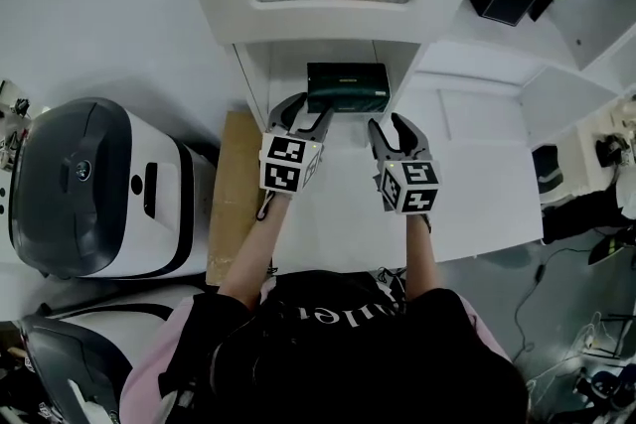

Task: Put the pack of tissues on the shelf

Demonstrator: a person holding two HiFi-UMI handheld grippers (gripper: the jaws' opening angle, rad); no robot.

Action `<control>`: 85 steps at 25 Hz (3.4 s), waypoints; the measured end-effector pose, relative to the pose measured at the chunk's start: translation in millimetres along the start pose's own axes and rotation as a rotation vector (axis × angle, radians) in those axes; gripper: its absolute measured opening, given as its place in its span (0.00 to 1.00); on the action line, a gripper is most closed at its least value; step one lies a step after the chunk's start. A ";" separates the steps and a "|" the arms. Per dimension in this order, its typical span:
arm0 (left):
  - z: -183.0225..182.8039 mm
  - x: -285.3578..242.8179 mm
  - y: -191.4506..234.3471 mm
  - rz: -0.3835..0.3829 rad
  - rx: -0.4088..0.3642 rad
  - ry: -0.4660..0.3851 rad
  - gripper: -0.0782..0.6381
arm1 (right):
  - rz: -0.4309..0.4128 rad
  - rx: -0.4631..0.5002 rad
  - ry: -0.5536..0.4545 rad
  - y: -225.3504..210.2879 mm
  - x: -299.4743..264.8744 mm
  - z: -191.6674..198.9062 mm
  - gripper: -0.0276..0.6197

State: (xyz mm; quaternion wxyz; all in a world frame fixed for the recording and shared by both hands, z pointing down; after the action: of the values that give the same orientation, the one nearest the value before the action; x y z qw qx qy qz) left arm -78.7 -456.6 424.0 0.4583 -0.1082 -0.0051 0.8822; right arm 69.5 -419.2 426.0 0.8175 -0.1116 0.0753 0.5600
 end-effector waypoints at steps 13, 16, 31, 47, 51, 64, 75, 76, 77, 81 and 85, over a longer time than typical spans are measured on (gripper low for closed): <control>-8.0 -45.5 19.5 -0.037 0.022 0.115 0.42 | 0.016 -0.027 0.081 -5.9 19.8 36.9 0.35; -8.5 -48.1 20.9 -0.049 0.026 0.147 0.42 | 0.014 -0.034 0.083 -3.9 22.3 38.9 0.35; -2.8 4.9 5.1 0.060 0.066 -0.002 0.42 | -0.047 -0.079 0.056 19.8 47.3 42.5 0.35; 40.7 131.2 -74.7 0.149 0.064 -0.063 0.42 | -0.289 -0.027 0.118 83.9 73.5 73.5 0.35; 53.8 150.5 -87.5 0.121 0.076 -0.050 0.42 | -0.333 -0.023 0.134 91.2 82.4 82.2 0.35; 70.1 195.1 -123.6 0.030 0.115 -0.037 0.39 | -0.442 -0.030 0.153 102.3 102.0 103.2 0.35; 71.7 219.1 -132.1 0.058 0.108 -0.039 0.32 | -0.457 -0.037 0.134 124.0 115.2 101.6 0.35; 71.4 222.9 -132.3 0.060 0.106 -0.039 0.32 | -0.455 -0.037 0.131 127.0 117.7 101.0 0.34; 71.2 227.5 -132.9 0.063 0.105 -0.038 0.31 | -0.452 -0.038 0.129 130.2 120.9 100.7 0.34; 70.2 250.1 -136.7 0.086 0.101 -0.044 0.25 | -0.435 -0.042 0.121 143.8 137.1 101.2 0.34; 73.6 275.7 -138.6 0.098 0.098 -0.049 0.20 | -0.418 -0.033 0.114 161.6 157.7 104.7 0.34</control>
State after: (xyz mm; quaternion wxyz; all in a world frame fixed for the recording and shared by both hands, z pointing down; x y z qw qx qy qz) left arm -134.7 -146.3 459.6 0.4189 -0.0641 0.0323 0.9052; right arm -24.4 -193.3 471.9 0.9082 -0.1695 0.0876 0.3725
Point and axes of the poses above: the fingertips, and each gripper's own axes: x backward along the fingers, y to its left, z out of its underside, the point moved 3 cm from there along x, backward along the fingers, and after that the axes turned 5 degrees about -x, right-handed, at the moved point
